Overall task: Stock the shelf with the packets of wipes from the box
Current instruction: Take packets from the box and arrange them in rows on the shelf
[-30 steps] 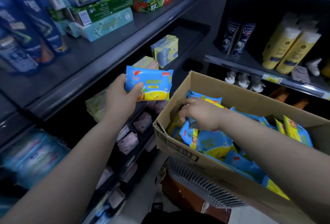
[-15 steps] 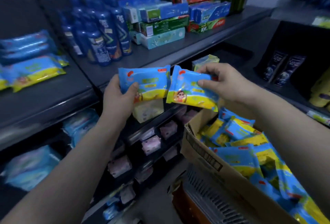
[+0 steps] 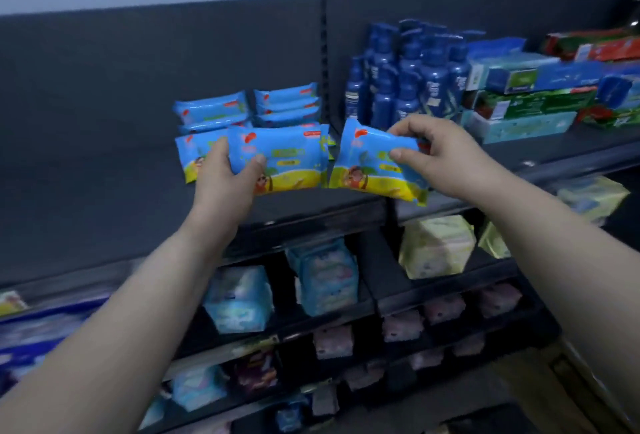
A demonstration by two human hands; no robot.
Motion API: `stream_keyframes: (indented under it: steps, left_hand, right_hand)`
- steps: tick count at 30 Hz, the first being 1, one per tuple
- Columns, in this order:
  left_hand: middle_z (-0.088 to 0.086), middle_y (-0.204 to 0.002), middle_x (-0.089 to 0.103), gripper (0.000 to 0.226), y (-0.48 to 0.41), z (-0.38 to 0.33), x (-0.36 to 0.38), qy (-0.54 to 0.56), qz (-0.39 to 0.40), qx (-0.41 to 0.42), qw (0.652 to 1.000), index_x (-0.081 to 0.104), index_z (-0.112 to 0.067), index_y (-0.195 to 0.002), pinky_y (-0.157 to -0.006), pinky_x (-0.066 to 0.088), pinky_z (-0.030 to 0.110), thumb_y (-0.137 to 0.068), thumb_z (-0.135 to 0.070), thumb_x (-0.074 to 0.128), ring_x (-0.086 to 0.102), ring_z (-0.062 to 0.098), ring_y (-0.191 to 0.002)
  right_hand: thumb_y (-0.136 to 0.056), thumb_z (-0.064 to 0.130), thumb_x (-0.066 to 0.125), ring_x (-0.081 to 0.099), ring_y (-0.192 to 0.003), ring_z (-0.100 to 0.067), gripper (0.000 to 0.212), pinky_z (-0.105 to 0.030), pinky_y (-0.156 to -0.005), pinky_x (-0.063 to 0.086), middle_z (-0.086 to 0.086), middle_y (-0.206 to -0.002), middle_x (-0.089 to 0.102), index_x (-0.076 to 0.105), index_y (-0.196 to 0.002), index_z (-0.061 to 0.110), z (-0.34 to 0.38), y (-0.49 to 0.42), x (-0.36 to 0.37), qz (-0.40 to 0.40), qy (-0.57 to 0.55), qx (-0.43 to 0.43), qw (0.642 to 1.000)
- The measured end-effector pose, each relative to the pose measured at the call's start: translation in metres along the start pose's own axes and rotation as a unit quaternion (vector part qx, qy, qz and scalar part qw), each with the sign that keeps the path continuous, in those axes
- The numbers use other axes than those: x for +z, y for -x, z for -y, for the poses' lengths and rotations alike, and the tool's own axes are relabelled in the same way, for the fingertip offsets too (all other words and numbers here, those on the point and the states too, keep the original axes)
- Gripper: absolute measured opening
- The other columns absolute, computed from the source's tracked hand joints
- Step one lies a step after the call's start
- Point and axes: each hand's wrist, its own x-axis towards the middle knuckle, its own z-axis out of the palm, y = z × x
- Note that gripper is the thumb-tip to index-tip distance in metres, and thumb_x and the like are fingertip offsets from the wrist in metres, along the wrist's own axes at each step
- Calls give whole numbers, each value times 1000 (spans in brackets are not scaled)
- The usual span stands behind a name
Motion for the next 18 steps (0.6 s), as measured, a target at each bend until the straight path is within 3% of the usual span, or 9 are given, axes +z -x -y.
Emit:
stream_keyframes:
  steps: [2, 4, 8, 11, 14, 18]
  left_hand:
    - [3, -102, 67, 14, -18, 13, -25, -4, -15, -8, 1000, 56, -25, -95, -81, 54, 33, -86, -17, 63, 65, 15, -86]
    - [4, -102, 66, 16, -35, 27, -45, 1, -20, -26, 999, 57, -19, -101, -73, 53, 25, -89, -9, 61, 63, 11, -82]
    - [4, -107, 68, 21, -63, 54, -73, 17, 4, -69, 997, 58, -15, -110, -77, 56, 32, -90, -8, 59, 66, 16, -91]
    - [1, -105, 69, 26, -81, 63, -83, 19, 76, -76, 994, 58, -14, -112, -71, 56, 24, -89, -3, 61, 68, 9, -86]
    - [-4, -100, 70, 32, -98, 69, -89, -69, 140, -93, 983, 60, -26, -100, -83, 55, 31, -81, -2, 70, 68, 10, -88]
    - [-11, -97, 69, 30, -117, 77, -94, -164, 124, -101, 973, 61, -28, -100, -83, 54, 30, -77, -17, 76, 66, 8, -89]
  right_hand:
    - [-86, 21, 65, 60, -82, -19, 14, -36, -81, 46, 19, -80, 60, 58, -92, 31, 12, -27, 24, 12, 16, -17, 1000]
    - [-85, 24, 65, 59, -84, -23, 14, -42, -86, 46, 7, -83, 64, 57, -91, 34, 19, -50, 46, 18, 32, -27, 999]
    - [-86, 29, 63, 56, -96, -25, 13, -43, -94, 42, -4, -89, 66, 56, -92, 38, 22, -91, 84, 27, 64, -34, 997]
    - [-88, 28, 63, 49, -107, -27, 21, -39, -106, 25, 5, -92, 58, 59, -109, 28, 19, -113, 105, 36, 165, -56, 984]
    - [-88, 32, 63, 41, -121, -25, 45, -39, -115, 3, -1, -118, 57, 49, -129, 22, 17, -125, 110, 104, 248, -59, 961]
    - [-86, 33, 65, 37, -127, -25, 51, -40, -116, 1, -3, -132, 52, 47, -132, 20, 12, -142, 118, 113, 272, -69, 953]
